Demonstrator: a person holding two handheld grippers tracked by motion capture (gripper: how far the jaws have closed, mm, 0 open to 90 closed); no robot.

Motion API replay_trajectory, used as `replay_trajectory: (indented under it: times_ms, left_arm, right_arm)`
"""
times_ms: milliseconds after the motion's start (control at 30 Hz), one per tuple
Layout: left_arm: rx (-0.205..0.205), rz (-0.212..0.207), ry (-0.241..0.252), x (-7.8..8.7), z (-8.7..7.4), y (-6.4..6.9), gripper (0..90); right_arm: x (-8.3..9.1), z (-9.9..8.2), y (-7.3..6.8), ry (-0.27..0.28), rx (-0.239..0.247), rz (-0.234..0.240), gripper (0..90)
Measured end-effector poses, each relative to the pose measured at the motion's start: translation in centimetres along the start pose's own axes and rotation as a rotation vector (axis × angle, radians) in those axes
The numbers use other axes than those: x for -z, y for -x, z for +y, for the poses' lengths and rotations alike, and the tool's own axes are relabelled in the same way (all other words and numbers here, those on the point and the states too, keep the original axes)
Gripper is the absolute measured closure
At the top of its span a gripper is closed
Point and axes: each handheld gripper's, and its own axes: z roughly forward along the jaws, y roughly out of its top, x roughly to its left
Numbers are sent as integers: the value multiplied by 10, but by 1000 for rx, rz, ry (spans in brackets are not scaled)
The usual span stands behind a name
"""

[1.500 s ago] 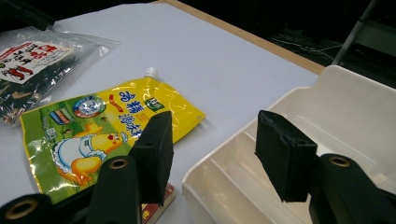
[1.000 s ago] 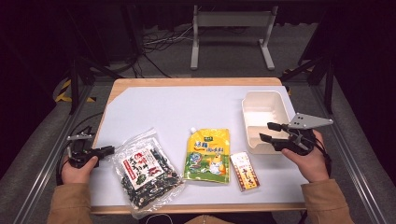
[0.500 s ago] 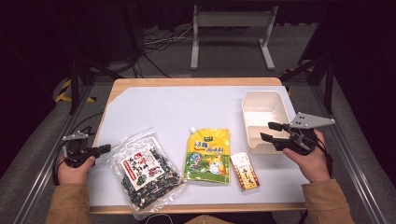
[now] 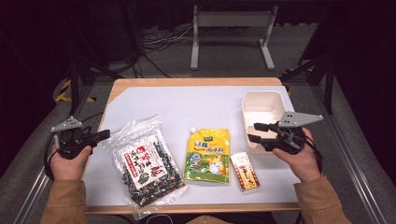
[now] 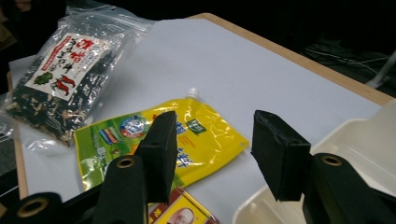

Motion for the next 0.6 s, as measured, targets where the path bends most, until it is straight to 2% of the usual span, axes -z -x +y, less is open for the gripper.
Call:
replay_trajectory:
  times_ms: [33,267,300,367,467,600]
  left_arm:
    - [1,-7,8,1,4,3,900]
    - [-57,-42,99,9,33,20,900]
    - [-57,-42,99,9,33,20,900]
    - [-75,-50,117,9,40,25,900]
    - [-90,-72,140,11,46,32,900]
    - [-133,-113,197,16,50,42,900]
  right_arm:
    - [-1,1,-1,0,3,5,511]
    - [-13,14,-11,-13,29,57,513]
    - [-13,14,-11,-13,29,57,513]
    - [-18,19,-15,-6,29,92,514]
    - [-27,28,-22,-13,55,116,515]
    - [-38,38,-30,-20,73,143,515]
